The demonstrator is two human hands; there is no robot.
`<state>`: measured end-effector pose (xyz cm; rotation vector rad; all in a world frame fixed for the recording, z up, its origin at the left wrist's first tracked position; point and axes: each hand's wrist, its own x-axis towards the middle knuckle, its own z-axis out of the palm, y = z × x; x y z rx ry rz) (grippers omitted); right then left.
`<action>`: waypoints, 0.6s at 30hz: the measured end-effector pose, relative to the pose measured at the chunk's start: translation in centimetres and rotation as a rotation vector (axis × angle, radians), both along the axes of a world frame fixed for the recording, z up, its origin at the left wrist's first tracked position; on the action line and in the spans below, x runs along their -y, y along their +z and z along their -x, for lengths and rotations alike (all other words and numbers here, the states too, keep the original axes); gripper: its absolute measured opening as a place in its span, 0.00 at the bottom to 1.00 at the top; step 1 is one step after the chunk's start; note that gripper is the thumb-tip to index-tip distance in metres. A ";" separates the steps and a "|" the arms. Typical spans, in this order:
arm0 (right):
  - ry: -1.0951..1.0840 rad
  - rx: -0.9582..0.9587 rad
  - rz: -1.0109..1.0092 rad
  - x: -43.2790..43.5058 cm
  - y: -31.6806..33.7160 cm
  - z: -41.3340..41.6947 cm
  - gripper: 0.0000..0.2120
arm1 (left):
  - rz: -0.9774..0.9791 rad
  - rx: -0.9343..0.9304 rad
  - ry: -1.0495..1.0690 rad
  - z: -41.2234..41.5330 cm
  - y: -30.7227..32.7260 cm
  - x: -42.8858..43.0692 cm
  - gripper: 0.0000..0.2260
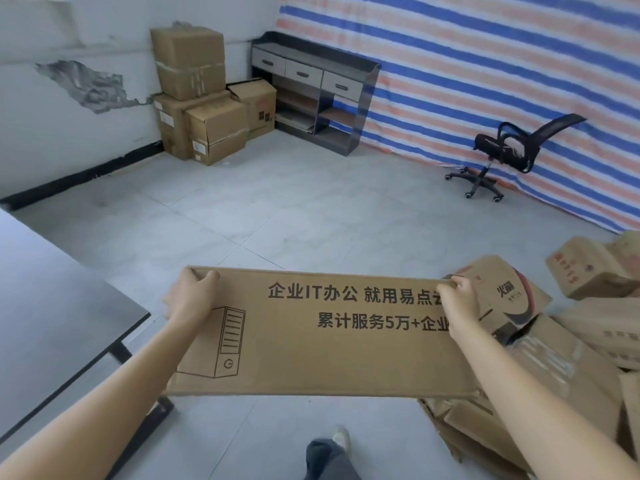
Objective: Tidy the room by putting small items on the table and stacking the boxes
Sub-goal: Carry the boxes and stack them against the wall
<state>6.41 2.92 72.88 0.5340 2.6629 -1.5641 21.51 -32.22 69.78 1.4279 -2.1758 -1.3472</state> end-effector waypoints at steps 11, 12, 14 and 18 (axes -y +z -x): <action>0.067 0.092 0.043 -2.3 -3.8 21.2 0.21 | -0.028 0.126 0.018 19.0 -0.9 -2.9 0.13; 0.071 0.101 0.029 -2.4 -3.9 23.0 0.21 | -0.043 0.150 0.024 20.5 -1.4 -3.2 0.18; 0.066 0.102 0.010 -2.7 -3.9 26.2 0.20 | -0.049 0.168 0.022 23.3 -1.8 -3.7 0.26; 0.077 0.076 0.002 -2.7 -3.2 32.6 0.22 | -0.060 0.118 0.111 28.6 -1.0 -5.1 0.16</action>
